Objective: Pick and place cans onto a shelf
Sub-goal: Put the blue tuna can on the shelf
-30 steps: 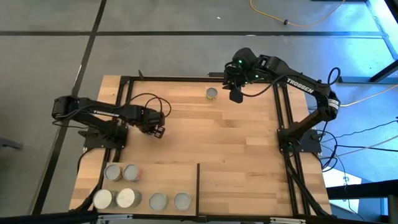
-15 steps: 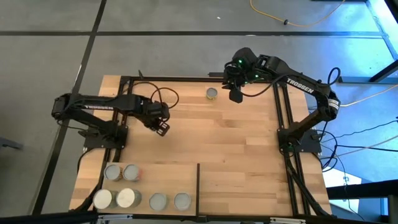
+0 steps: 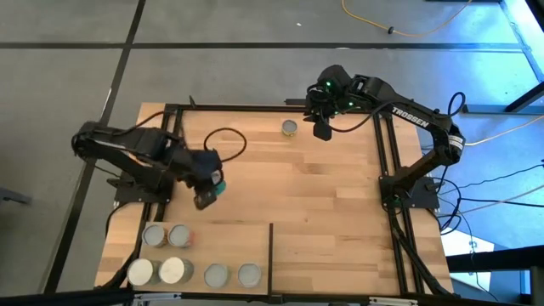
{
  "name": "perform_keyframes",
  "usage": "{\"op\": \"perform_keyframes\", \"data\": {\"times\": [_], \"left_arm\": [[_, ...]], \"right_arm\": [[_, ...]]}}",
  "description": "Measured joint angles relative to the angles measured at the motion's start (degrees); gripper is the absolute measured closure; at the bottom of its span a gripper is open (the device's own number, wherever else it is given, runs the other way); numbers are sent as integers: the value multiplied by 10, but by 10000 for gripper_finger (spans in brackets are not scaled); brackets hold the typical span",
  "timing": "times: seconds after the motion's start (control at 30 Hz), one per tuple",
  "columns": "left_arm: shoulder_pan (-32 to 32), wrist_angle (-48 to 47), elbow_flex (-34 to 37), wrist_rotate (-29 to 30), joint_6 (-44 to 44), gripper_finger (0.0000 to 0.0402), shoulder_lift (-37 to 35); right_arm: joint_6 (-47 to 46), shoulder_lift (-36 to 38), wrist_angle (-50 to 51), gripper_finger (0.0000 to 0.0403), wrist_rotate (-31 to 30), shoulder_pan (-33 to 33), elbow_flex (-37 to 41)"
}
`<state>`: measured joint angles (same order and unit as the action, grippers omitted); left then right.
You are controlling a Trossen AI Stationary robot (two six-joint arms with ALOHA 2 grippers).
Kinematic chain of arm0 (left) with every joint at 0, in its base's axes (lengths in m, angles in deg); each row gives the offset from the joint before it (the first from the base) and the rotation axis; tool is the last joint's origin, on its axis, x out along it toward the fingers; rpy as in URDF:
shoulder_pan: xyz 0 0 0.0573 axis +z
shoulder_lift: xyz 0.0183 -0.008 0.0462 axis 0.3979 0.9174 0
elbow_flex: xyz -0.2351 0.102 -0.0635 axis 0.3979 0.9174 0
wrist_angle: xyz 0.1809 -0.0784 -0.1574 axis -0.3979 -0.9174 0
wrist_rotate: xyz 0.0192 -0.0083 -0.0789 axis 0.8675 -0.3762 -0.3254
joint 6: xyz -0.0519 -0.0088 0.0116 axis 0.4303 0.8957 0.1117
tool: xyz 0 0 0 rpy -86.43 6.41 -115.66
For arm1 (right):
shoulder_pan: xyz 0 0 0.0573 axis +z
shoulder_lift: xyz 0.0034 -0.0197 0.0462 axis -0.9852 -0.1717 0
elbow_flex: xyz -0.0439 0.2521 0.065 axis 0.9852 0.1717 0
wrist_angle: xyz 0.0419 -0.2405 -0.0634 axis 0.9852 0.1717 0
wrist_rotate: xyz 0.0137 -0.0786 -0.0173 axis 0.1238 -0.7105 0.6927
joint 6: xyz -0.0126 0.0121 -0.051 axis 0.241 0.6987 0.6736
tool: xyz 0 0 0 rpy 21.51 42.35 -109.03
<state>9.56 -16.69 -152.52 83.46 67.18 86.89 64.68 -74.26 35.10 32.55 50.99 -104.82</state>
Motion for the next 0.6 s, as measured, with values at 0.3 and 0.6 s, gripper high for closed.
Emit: {"op": "perform_keyframes", "data": {"times": [0.3, 0.6], "left_arm": [[-119, -19, -53, -43, -74, 401, 64], [-191, -2, -59, -58, -93, 401, 150]], "right_arm": [[0, 0, 0, 318, 0, 0, 0], [-22, 0, -5, 318, 0, 0, 0]]}}
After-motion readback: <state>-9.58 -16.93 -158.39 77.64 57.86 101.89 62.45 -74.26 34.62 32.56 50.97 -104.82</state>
